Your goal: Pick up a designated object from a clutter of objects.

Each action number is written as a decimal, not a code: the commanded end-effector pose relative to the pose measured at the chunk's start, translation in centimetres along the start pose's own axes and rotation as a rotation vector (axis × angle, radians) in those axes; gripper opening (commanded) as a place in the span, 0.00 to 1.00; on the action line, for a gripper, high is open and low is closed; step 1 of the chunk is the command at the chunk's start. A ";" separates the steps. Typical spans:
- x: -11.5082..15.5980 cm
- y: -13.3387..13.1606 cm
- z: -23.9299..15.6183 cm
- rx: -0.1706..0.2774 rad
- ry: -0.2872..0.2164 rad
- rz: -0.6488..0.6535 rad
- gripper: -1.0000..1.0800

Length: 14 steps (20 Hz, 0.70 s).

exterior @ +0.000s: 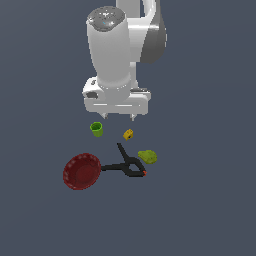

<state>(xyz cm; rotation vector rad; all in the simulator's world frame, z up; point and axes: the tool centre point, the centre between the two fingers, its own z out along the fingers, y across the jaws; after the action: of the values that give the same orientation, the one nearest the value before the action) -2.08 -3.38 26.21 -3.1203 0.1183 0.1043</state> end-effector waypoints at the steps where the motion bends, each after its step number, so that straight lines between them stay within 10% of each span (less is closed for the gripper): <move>1: -0.2 1.1 1.3 0.004 0.004 0.029 0.96; 14: -3.7 9.0 10.8 0.016 0.040 0.261 0.96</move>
<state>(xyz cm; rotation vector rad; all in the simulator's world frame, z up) -6.41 -11.02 16.60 -3.0797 0.4772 0.0511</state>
